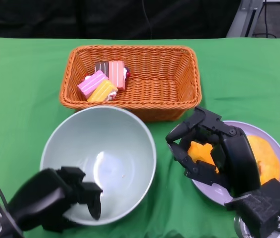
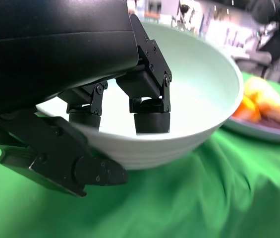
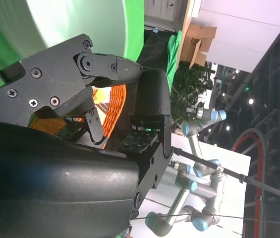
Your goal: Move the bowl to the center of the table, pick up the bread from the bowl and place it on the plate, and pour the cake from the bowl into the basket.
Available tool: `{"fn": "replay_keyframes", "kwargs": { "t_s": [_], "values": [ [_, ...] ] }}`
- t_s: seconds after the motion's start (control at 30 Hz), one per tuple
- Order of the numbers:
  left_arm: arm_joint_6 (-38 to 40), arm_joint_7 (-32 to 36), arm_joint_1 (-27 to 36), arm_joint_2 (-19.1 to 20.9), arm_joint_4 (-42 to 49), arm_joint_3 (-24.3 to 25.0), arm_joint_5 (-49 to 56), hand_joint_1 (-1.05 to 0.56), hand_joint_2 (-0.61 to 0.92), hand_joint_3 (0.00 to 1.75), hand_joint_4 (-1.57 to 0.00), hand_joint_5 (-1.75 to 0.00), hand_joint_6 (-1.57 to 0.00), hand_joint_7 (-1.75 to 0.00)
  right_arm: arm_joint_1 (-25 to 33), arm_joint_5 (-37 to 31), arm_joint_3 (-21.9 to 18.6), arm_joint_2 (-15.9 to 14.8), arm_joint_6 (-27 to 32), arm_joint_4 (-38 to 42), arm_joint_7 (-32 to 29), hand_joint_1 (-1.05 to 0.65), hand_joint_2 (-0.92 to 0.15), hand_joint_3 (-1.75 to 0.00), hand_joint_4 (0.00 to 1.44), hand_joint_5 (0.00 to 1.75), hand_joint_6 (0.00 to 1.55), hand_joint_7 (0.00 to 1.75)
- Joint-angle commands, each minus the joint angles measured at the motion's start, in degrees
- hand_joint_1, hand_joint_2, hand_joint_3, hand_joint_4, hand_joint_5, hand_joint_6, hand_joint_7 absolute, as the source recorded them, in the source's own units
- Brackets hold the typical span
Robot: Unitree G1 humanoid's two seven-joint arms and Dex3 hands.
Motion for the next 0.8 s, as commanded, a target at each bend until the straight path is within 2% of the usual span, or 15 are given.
{"fn": "replay_keyframes", "kwargs": {
  "t_s": [0.03, 0.07, 0.1, 0.13, 0.2, 0.23, 0.27, 0.3, 0.4, 0.5, 0.63, 0.8],
  "values": [
    [0.6, -4.4, 1.2, 1.5, -1.8, 0.1, 0.2, -0.22, 0.91, 0.07, -0.78, -1.09, -0.94, -0.47, 0.6, 0.1, -0.1, -0.4, 0.9, -1.0, -0.3, -0.29, -0.7, -0.57, 0.78, 1.64, 0.72, 1.26],
    [0.3, -4.3, 1.6, 1.7, -2.5, 0.6, -0.1, -0.24, 0.91, 0.04, -0.78, -1.05, -0.97, -0.37, 0.7, 0.0, -0.1, -0.4, 0.9, -1.0, -0.4, -0.29, -0.7, -0.57, 0.78, 1.64, 0.72, 1.26],
    [-0.4, -3.7, 1.9, 1.8, -3.2, 1.2, -0.4, -0.29, 0.91, 0.03, -0.77, -0.9, -0.96, -0.26, 0.6, -0.1, -0.1, -0.4, 0.7, -0.9, -0.5, -0.29, -0.7, -0.58, 0.78, 1.64, 0.72, 1.26],
    [-0.9, -3.2, 2.2, 1.9, -3.7, 1.7, -0.5, -0.39, 0.9, 0.01, -0.75, -0.66, -0.93, -0.13, 0.6, -0.1, -0.1, -0.5, 0.5, -0.7, -0.5, -0.29, -0.69, -0.59, 0.78, 1.64, 0.72, 1.26],
    [-1.8, -3.6, 2.5, 2.3, -4.6, 2.5, -1.0, -0.44, 0.9, 0.0, -0.77, -0.49, -0.92, -0.06, 0.5, 0.0, -0.1, -0.6, 0.4, -0.6, -0.4, -0.29, -0.68, -0.61, 0.78, 1.64, 0.72, 1.26],
    [-2.2, -4.5, 2.7, 2.7, -5.2, 3.0, -1.5, -0.55, 0.91, 0.01, -0.68, -0.32, -0.81, -0.02, 0.6, 0.1, -0.1, -0.7, 0.5, -0.6, -0.2, -0.28, -0.68, -0.62, 0.78, 1.64, 0.71, 1.26],
    [-1.8, -7.6, 3.0, 3.7, -6.8, 3.6, -2.8, -0.6, 0.92, 0.01, -0.65, -0.24, -0.76, -0.01, 0.6, 0.4, -0.1, -0.8, 0.5, -0.6, 0.1, -0.28, -0.68, -0.62, 0.77, 1.64, 0.71, 1.26],
    [-1.4, -10.2, 3.4, 4.4, -8.1, 4.1, -3.9, -0.7, 0.92, 0.04, -0.52, -0.12, -0.61, 0.0, 0.7, 0.7, -0.1, -0.9, 0.6, -0.6, 0.3, -0.28, -0.68, -0.62, 0.77, 1.63, 0.7, 1.25],
    [-0.7, -17.3, 4.8, 5.9, -11.3, 6.1, -8.2, -0.83, 0.92, 0.06, -0.37, -0.02, -0.42, 0.0, 0.9, 1.1, -0.2, -1.0, 1.0, -0.7, 0.7, -0.27, -0.69, -0.61, 0.76, 1.63, 0.71, 1.25],
    [-1.8, -22.1, 6.3, 5.7, -11.9, 8.2, -13.6, -1.0, 0.92, 0.09, -0.28, 0.0, -0.32, 0.0, 1.0, 0.9, -0.2, -1.1, 0.7, -0.4, 0.6, -0.28, -0.7, -0.6, 0.76, 1.64, 0.71, 1.25],
    [-9.0, -30.2, 7.2, 2.4, -6.5, 9.1, -28.2, -1.04, 0.92, 0.18, -0.21, 0.0, -0.26, 0.0, 1.2, 0.1, -0.1, -0.8, 0.9, -0.4, -0.1, -0.28, -0.7, -0.59, 0.77, 1.64, 0.73, 1.26],
    [-7.0, -51.1, 8.9, 1.2, -7.5, 7.8, -51.9, -1.05, 0.92, 0.27, -0.16, 0.0, -0.24, -0.01, 1.5, 0.0, 0.1, -0.6, 0.8, -0.1, -0.4, -0.27, -0.69, -0.61, 0.78, 1.63, 0.73, 1.26]
  ]
}}
